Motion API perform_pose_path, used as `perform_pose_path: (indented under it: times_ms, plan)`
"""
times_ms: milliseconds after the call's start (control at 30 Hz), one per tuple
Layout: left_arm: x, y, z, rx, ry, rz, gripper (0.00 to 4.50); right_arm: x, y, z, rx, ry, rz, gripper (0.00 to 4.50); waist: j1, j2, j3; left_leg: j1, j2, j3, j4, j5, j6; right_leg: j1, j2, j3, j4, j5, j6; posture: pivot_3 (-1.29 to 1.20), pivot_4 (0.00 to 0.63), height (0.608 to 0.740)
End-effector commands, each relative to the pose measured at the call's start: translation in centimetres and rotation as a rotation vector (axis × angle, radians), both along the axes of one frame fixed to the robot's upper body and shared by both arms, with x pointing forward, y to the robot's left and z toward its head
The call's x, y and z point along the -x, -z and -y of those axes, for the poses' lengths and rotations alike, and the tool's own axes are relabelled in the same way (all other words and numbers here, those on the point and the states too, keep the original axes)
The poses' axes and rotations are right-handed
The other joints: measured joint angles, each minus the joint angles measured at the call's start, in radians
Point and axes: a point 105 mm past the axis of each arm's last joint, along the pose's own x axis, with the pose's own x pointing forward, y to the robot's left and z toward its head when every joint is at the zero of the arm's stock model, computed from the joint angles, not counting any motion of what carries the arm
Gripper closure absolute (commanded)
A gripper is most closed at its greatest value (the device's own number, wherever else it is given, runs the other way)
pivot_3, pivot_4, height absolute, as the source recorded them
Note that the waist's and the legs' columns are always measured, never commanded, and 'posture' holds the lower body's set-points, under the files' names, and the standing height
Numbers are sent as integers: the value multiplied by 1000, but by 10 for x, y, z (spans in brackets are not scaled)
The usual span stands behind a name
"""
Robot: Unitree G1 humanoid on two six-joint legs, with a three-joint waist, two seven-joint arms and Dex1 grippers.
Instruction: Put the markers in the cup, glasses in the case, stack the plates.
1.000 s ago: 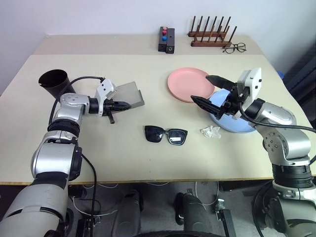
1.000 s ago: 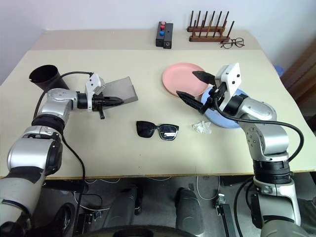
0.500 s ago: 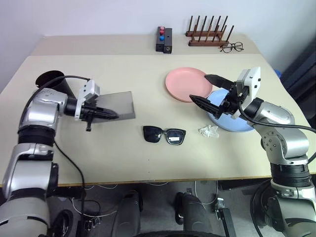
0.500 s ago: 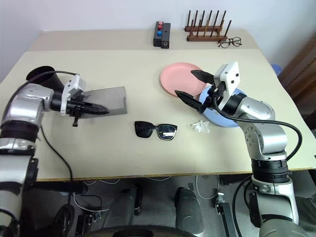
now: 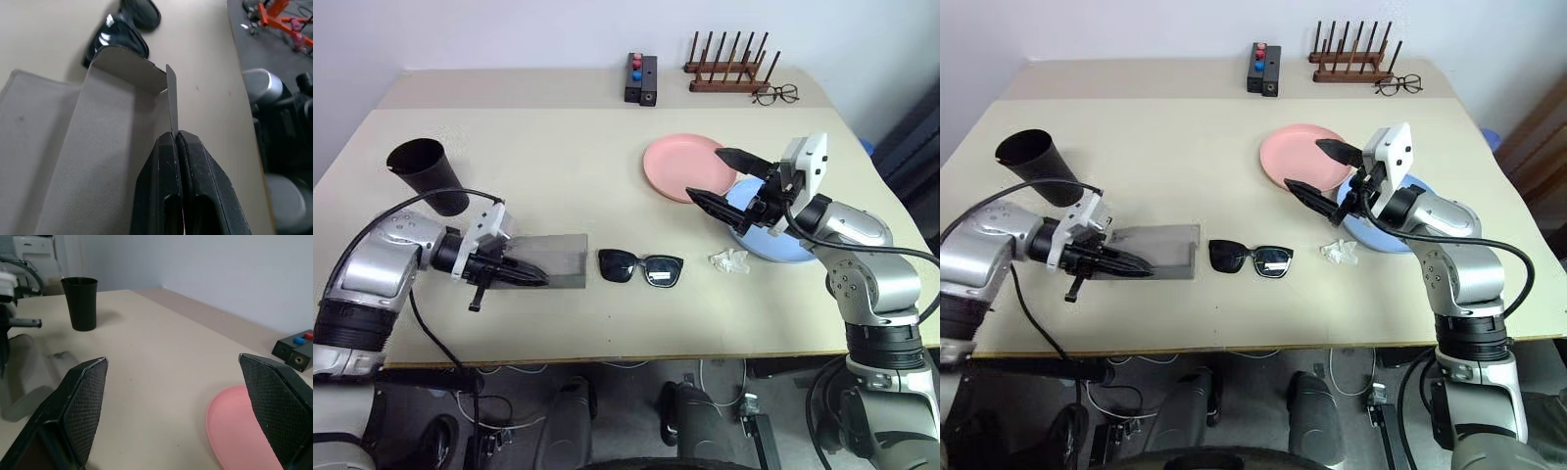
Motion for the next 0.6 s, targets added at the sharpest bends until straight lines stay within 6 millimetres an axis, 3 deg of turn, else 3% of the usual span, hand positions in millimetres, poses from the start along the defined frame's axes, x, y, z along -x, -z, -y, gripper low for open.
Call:
perform_pose_path:
  times_ms: [33,300,600]
  plan:
    - [4,-16,-3,11,6,50,4451,3,-16,1,-10,-10,62,122,1,0,0,0,0,0,0,0,0,0,0,0,0,0,0,0,150,740]
    - [30,6,21,34,33,6,4451,7,-13,-1,-4,-25,56,122,1,0,0,0,0,0,0,0,0,0,0,0,-1,0,0,0,150,740]
    - [26,17,32,54,-35,27,4451,9,-13,0,4,-33,48,122,3,0,0,0,0,0,0,0,0,0,0,0,-1,0,0,0,150,740]
